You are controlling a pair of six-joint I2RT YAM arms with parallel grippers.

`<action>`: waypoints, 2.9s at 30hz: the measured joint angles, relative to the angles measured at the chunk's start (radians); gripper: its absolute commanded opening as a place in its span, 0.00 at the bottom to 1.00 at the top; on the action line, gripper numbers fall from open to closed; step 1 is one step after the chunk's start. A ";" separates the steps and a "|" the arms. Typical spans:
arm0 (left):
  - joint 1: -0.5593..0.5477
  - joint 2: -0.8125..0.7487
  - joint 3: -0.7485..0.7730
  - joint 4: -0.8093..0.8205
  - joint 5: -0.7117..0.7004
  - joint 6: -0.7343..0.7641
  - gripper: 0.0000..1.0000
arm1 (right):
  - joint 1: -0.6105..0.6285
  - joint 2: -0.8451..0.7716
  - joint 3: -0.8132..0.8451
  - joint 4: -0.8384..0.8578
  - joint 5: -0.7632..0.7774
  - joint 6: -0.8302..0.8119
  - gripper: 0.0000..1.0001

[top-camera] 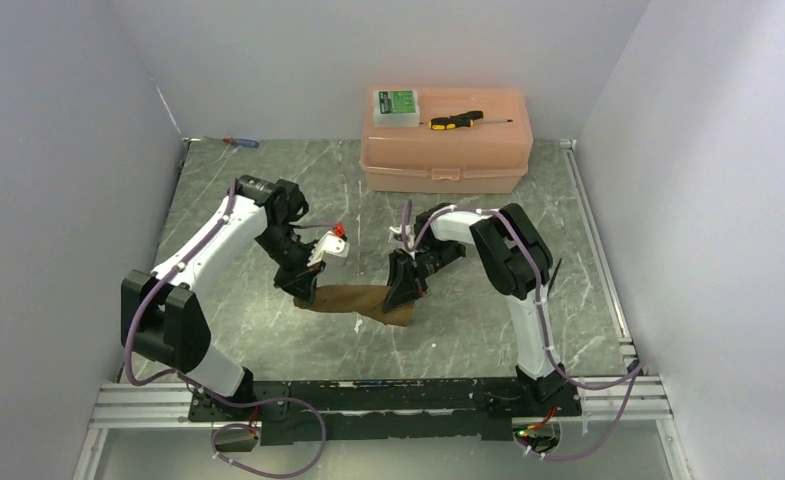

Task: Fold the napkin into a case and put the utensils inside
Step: Turn over the smaller rectangle folded napkin at the center of the board, then smooth out the smaller rectangle-folded napkin at the center of the board.

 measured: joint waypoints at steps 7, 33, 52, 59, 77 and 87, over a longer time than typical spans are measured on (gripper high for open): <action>-0.005 0.039 -0.054 0.082 0.042 -0.057 0.03 | -0.038 -0.034 -0.096 -0.030 -0.010 -0.046 0.99; 0.117 0.519 -0.036 0.216 0.063 -0.165 0.03 | -0.304 -0.077 0.116 -0.059 -0.006 0.090 1.00; 0.181 0.672 0.066 0.158 0.113 -0.351 0.07 | -0.151 -0.163 0.527 0.554 0.880 1.398 1.00; 0.181 0.672 0.066 0.164 0.109 -0.381 0.04 | -0.164 -0.602 0.005 1.166 1.292 1.799 0.62; 0.205 0.672 0.066 0.160 0.090 -0.390 0.03 | 0.449 -0.763 -0.622 1.598 1.665 1.920 0.00; 0.224 0.702 0.088 0.131 0.083 -0.401 0.03 | 0.450 -0.667 -0.896 1.901 1.712 1.976 0.00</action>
